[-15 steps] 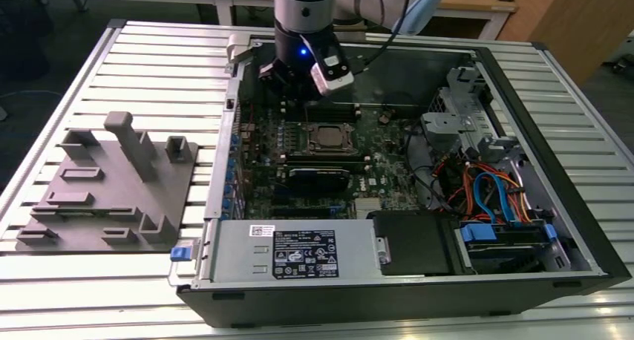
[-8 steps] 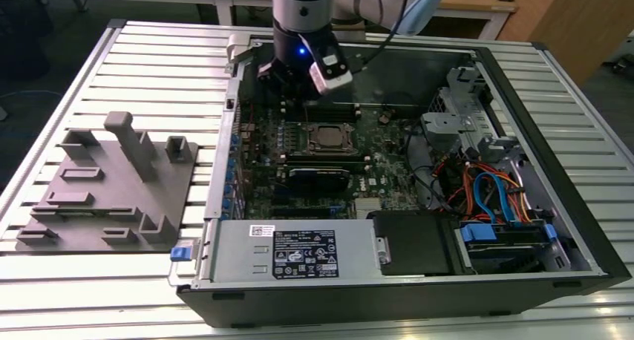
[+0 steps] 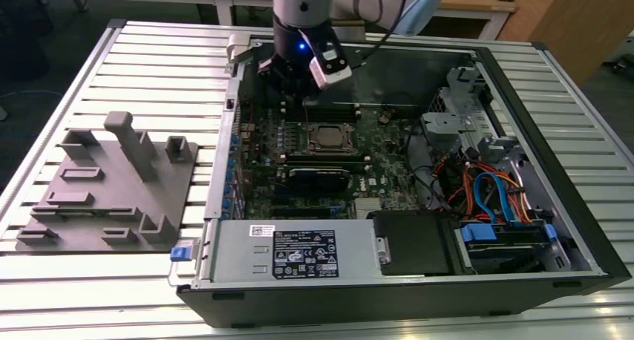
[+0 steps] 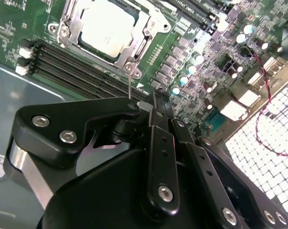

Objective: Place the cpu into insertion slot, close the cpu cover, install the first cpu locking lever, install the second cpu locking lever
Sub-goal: 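Install the first cpu locking lever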

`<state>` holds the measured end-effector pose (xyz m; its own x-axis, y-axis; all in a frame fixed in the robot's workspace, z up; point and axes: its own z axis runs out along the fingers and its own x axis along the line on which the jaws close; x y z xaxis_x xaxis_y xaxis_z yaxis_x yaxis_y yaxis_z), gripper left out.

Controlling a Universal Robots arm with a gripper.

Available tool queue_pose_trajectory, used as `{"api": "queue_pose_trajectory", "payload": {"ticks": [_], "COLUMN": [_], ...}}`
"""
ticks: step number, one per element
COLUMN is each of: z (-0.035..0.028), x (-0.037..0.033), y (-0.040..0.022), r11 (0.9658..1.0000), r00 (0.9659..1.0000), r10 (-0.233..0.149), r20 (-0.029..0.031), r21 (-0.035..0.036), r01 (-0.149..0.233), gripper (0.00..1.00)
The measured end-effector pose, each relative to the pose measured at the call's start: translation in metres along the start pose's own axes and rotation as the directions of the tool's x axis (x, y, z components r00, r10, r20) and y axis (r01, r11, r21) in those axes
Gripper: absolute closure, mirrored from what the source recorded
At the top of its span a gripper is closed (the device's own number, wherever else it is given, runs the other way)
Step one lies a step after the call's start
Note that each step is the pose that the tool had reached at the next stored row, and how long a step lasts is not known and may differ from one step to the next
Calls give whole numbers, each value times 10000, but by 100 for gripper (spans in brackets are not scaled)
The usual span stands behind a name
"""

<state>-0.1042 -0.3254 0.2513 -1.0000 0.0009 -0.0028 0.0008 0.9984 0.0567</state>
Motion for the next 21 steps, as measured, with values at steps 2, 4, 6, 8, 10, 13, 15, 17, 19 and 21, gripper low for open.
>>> {"api": "queue_pose_trajectory", "payload": {"ticks": [2, 4, 6, 8, 10, 13, 15, 17, 19, 21], "z": [-8, -10, -9, -8, -8, -7, -7, -7, -6, -7], "x": [0, 0, 0, 0, 0, -2, -6, -13, -25, -38], "y": [16, 30, 43, 55, 67, 80, 84, 86, 87, 88], "r11": [10000, 10000, 10000, 10000, 10000, 10000, 10000, 10000, 10000, 10000], "r00": [10000, 10000, 10000, 10000, 10000, 10000, 10000, 10000, 10000, 10000], "r10": [-6, -10, -14, -15, -18, -23, -25, -23, -23, -23], "r20": [-1, -1, -1, -1, -1, -2, -3, -2, -2, -2], "r21": [1, 1, 1, 0, 1, 1, 1, 0, 0, 1], "r01": [6, 10, 14, 15, 18, 23, 25, 23, 23, 23], "gripper": [89, 89, 89, 89, 89, 89, 89, 89, 89, 89]}}
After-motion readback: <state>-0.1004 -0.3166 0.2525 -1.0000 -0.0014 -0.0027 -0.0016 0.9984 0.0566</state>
